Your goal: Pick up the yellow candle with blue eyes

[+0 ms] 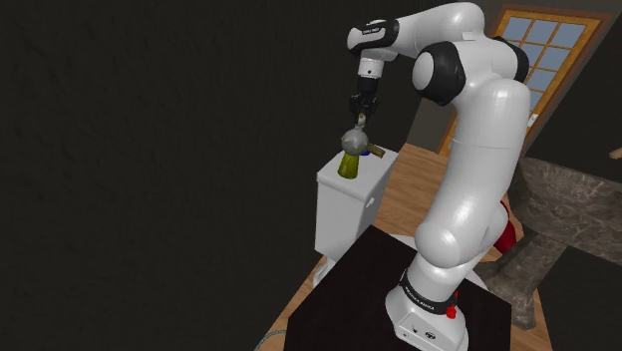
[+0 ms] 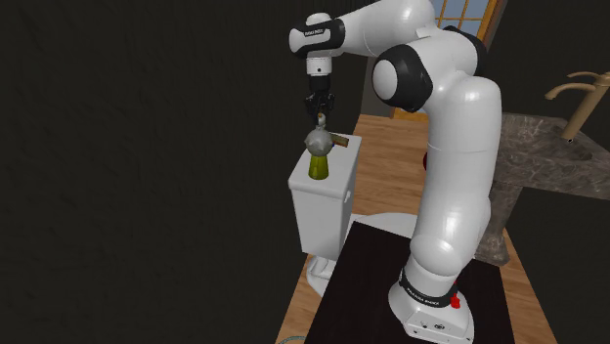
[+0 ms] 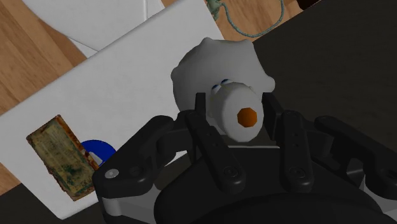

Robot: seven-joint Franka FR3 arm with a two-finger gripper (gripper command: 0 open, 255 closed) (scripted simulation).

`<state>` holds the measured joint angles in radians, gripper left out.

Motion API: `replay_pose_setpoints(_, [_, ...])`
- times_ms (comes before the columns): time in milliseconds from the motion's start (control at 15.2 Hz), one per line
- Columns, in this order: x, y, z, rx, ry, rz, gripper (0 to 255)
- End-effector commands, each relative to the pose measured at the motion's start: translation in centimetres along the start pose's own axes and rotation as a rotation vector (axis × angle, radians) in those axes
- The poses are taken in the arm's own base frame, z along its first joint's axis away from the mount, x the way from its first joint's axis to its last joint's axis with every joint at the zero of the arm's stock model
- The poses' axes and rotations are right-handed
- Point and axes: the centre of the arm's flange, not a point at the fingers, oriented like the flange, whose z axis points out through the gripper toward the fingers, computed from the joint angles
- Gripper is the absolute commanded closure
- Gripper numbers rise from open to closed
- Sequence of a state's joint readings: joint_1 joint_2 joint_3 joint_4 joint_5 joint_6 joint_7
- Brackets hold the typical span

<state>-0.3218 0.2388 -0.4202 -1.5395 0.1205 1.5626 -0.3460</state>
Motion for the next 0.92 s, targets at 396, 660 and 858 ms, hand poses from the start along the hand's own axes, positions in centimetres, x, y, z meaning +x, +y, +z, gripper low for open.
replay_pose_setpoints(396, [-0.2,-0.1,-1.5,0.001,-0.002,0.000,255])
replay_pose_setpoints(660, [-0.6,-0.3,-3.5,0.001,-0.002,0.000,255])
replay_pose_setpoints(858, [-0.9,-0.5,-5.1,0.001,-0.002,0.000,255])
